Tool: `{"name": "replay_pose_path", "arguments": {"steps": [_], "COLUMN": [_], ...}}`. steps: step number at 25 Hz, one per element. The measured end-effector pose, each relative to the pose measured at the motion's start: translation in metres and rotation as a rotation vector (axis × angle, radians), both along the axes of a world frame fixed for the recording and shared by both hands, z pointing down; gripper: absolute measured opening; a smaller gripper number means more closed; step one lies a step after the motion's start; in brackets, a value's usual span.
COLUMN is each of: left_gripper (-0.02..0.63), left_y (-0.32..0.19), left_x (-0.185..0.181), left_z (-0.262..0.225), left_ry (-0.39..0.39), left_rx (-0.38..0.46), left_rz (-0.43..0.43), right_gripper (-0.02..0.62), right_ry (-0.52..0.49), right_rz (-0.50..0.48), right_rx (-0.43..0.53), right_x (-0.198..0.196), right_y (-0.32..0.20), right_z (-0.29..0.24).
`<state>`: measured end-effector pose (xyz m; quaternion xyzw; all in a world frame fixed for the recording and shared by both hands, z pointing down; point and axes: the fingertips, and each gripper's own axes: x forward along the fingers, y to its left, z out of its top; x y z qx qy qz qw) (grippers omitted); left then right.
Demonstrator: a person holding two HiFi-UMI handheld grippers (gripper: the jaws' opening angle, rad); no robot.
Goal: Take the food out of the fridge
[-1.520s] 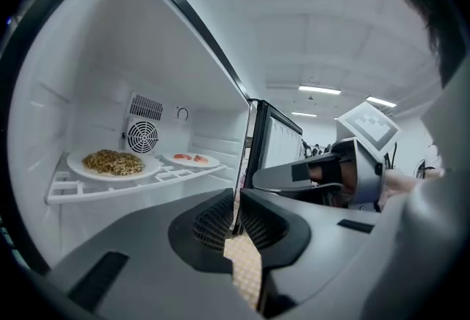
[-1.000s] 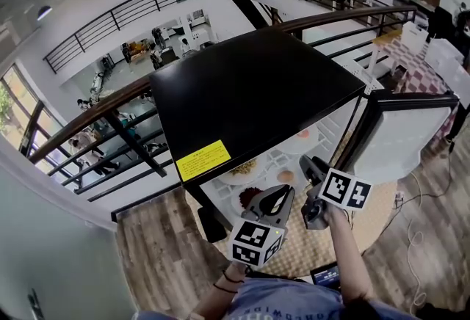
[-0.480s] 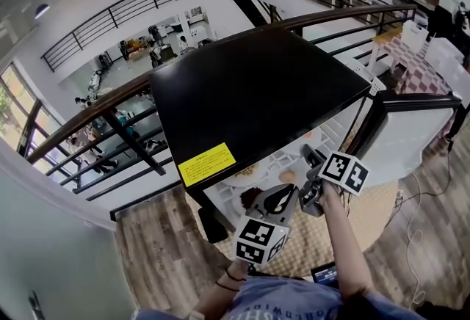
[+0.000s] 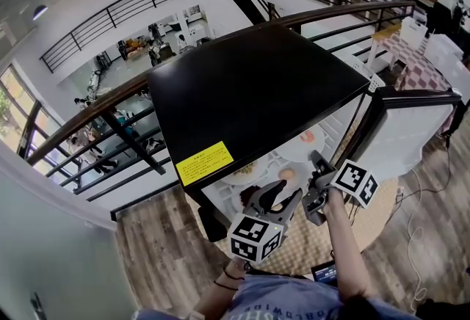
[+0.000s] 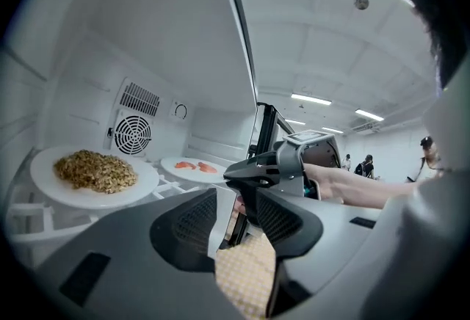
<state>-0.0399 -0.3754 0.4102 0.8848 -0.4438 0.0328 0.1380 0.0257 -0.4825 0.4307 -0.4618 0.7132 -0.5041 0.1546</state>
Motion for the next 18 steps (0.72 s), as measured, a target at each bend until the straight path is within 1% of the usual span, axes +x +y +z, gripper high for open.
{"name": "replay_pose_path", "arguments": {"steps": [4, 7, 8, 12, 14, 16, 18], "left_gripper": [0.181, 0.193, 0.201, 0.233, 0.242, 0.249, 0.250], "left_y": [-0.004, -0.009, -0.011, -0.019, -0.024, -0.029, -0.034], "left_x": [0.003, 0.006, 0.008, 0.014, 0.017, 0.018, 0.016], "left_z": [0.011, 0.019, 0.020, 0.026, 0.028, 0.027, 0.023], "left_ry": [0.067, 0.126, 0.137, 0.133, 0.183, 0.232, 0.246], "left_rx": [-0.071, -0.120, -0.128, -0.138, -0.159, -0.164, -0.149], "left_rz": [0.017, 0.038, 0.047, 0.078, 0.086, 0.082, 0.070], "right_gripper": [0.049, 0.043, 0.041, 0.040, 0.038, 0.035, 0.035], "right_ry": [-0.084, -0.109, -0.118, -0.165, -0.178, -0.190, -0.198], "right_rz": [0.003, -0.004, -0.008, -0.022, -0.026, -0.030, -0.035], "right_rx": [-0.024, -0.027, -0.027, -0.036, -0.042, -0.049, -0.053], "right_x": [0.007, 0.011, 0.012, 0.016, 0.019, 0.021, 0.022], "right_y": [0.010, 0.016, 0.019, 0.030, 0.034, 0.038, 0.042], "right_z": [0.000, -0.001, 0.000, 0.002, 0.004, 0.007, 0.008]}}
